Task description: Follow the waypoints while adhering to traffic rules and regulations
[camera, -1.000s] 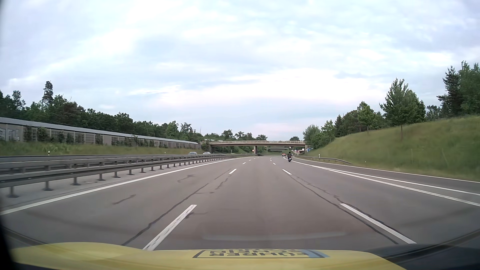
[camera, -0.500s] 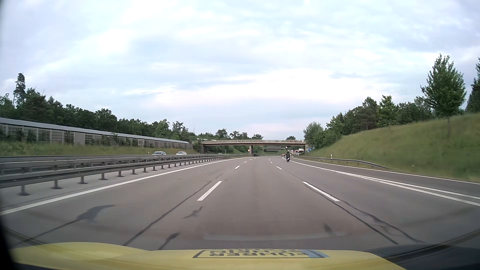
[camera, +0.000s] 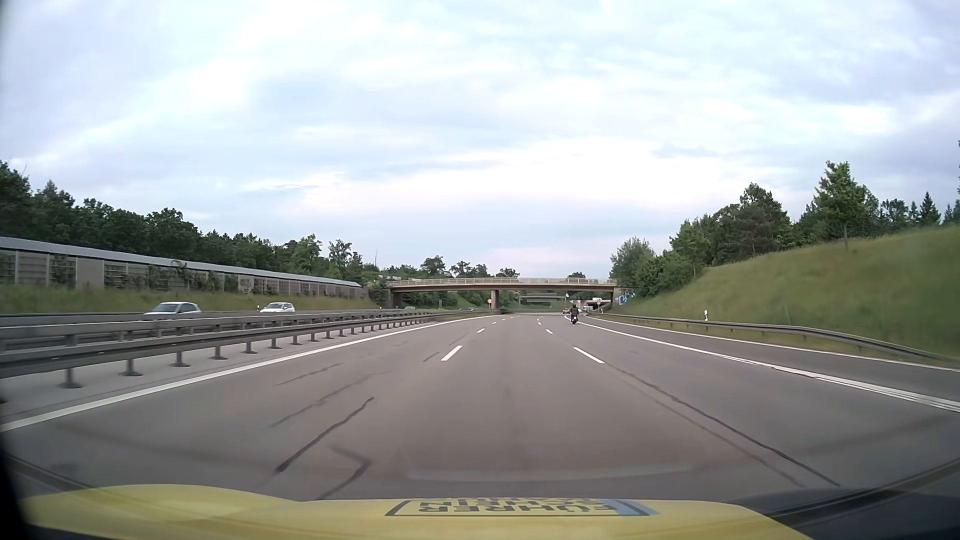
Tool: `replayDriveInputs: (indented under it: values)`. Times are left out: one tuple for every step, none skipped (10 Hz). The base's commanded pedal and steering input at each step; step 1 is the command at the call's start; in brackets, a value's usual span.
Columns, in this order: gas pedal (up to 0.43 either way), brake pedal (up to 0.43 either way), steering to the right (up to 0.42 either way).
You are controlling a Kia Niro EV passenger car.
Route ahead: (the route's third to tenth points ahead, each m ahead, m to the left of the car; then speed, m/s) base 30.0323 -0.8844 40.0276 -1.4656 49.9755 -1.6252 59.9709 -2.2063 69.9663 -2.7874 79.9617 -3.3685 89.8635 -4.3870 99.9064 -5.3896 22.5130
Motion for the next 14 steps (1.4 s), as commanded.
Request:
replayDriveInputs:
  values:
    - [0.059, 0.000, 0.007]
    - [0.059, 0.000, 0.007]
    - [0.059, 0.000, 0.007]
    - [0.067, 0.000, 0.007]
    - [0.079, 0.000, 0.008]
    - [0.079, 0.000, 0.007]
    - [0.079, 0.000, 0.007]
    - [0.079, 0.000, 0.007]
    - [0.079, 0.000, 0.007]
    - [0.079, 0.000, 0.007]
    - [0.079, 0.000, 0.007]
    - [0.087, 0.000, 0.007]
    - [0.087, 0.000, 0.006]
    - [0.087, 0.000, 0.005]
